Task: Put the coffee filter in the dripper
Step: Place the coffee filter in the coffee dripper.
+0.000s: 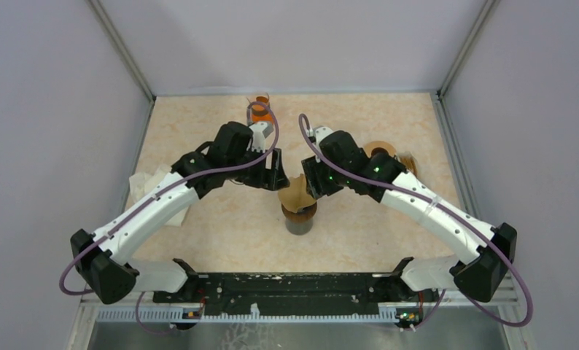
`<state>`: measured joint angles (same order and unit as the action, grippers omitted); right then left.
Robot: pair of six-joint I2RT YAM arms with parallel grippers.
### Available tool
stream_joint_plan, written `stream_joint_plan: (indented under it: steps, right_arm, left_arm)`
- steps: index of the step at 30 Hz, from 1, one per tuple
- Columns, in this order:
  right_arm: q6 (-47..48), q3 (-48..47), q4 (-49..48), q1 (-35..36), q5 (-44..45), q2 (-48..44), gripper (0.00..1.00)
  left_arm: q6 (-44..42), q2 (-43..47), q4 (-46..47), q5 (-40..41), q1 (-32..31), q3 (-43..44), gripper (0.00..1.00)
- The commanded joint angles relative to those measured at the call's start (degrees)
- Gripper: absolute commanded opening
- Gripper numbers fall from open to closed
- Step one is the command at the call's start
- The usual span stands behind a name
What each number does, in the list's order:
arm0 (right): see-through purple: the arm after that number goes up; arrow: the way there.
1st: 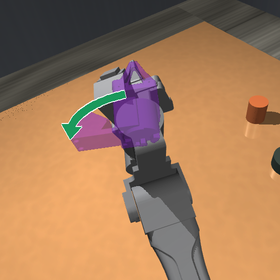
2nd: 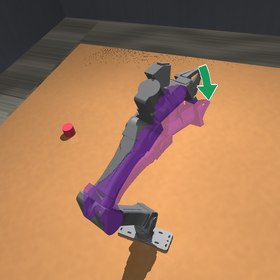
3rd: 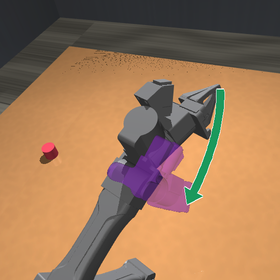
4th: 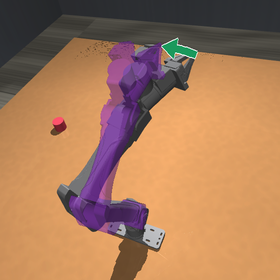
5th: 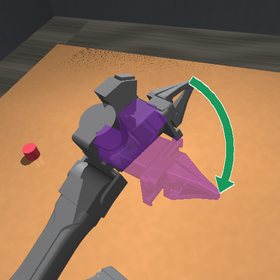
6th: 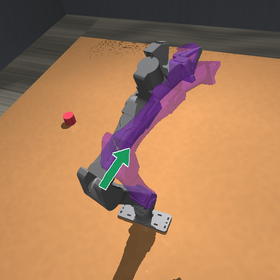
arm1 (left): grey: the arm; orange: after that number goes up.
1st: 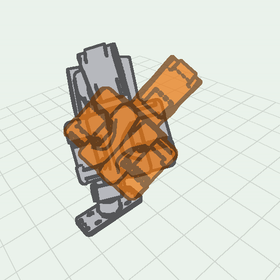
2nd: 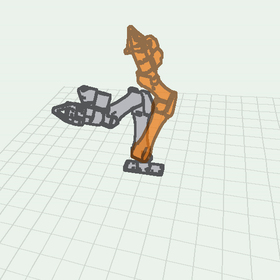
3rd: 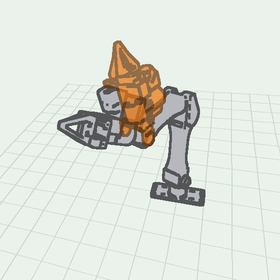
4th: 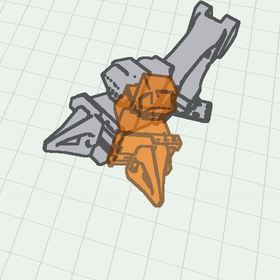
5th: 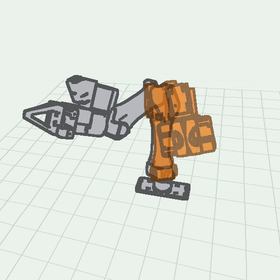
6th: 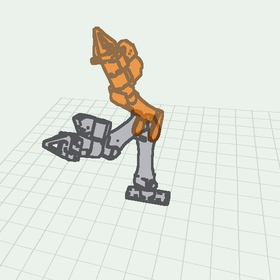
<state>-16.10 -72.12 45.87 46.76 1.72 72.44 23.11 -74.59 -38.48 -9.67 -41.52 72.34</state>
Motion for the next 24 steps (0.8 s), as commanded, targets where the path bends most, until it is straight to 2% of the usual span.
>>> stream_joint_plan:
  steps: [1, 4, 7, 16, 24]
  right_arm:
    - [0.0, -3.2, -1.8, 0.3, 1.0, -2.9, 0.54]
    - [0.0, -2.7, -2.6, 0.3, 1.3, -4.4, 0.58]
    - [0.3, -1.6, -4.3, 0.3, 1.4, -6.5, 0.63]
    - [2.9, 5.8, -11.4, 0.3, 2.4, -14.1, 0.79]
    - [5.2, 11.5, -17.1, 0.3, 3.4, -21.2, 0.84]
  left_arm:
    - [0.4, 3.9, 3.2, 1.1, -0.3, -2.9, 0.85]
    - [0.3, 7.6, 6.6, 0.5, -0.3, -6.7, 0.94]
    - [-0.1, 12.2, 11.5, -0.5, -0.3, -12.2, 0.99]
    - [2.0, 24.1, 25.7, -4.2, -0.4, -31.7, 0.99]
    - [3.8, 31.3, 43.8, -2.9, -2.2, -48.8, 0.97]
